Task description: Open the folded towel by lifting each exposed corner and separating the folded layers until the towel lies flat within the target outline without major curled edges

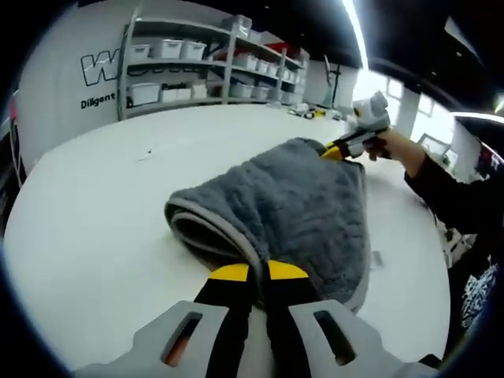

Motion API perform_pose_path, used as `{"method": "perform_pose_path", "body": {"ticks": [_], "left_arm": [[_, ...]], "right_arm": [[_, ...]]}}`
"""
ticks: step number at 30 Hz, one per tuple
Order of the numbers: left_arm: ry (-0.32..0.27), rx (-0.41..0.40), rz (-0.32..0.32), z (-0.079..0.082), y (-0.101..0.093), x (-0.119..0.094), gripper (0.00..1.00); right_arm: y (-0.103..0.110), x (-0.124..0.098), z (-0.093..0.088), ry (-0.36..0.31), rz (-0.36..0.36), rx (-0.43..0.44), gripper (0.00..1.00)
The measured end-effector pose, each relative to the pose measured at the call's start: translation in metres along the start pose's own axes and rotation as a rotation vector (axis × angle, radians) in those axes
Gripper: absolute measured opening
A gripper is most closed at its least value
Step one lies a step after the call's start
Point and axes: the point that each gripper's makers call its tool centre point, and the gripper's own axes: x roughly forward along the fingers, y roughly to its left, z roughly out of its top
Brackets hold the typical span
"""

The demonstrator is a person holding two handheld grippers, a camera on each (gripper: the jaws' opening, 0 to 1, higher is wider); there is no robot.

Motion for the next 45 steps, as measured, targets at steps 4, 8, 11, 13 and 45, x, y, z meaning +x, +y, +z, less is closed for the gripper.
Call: {"method": "perform_pose_path", "body": {"ticks": [4,8,11,13,45], "left_arm": [[-0.011,0.026,0.015,-0.002,-0.008,-0.002,0.04],[-0.02,0.039,0.006,-0.005,-0.016,-0.004,0.04],[-0.023,0.047,-0.001,-0.007,-0.022,-0.005,0.04],[-0.02,0.063,-0.003,-0.008,-0.026,-0.006,0.04],[-0.034,0.232,-0.083,-0.009,-0.104,0.003,0.04]], "right_arm": [[-0.002,0.003,0.002,0.011,-0.006,-0.01,0.05],[-0.004,0.006,0.004,0.017,-0.002,-0.009,0.05],[-0.004,0.008,0.006,0.033,-0.002,-0.029,0.05],[-0.004,0.01,0.008,0.044,-0.002,-0.048,0.05],[-0.01,0.049,0.033,0.282,0.105,-0.291,0.06]]}}
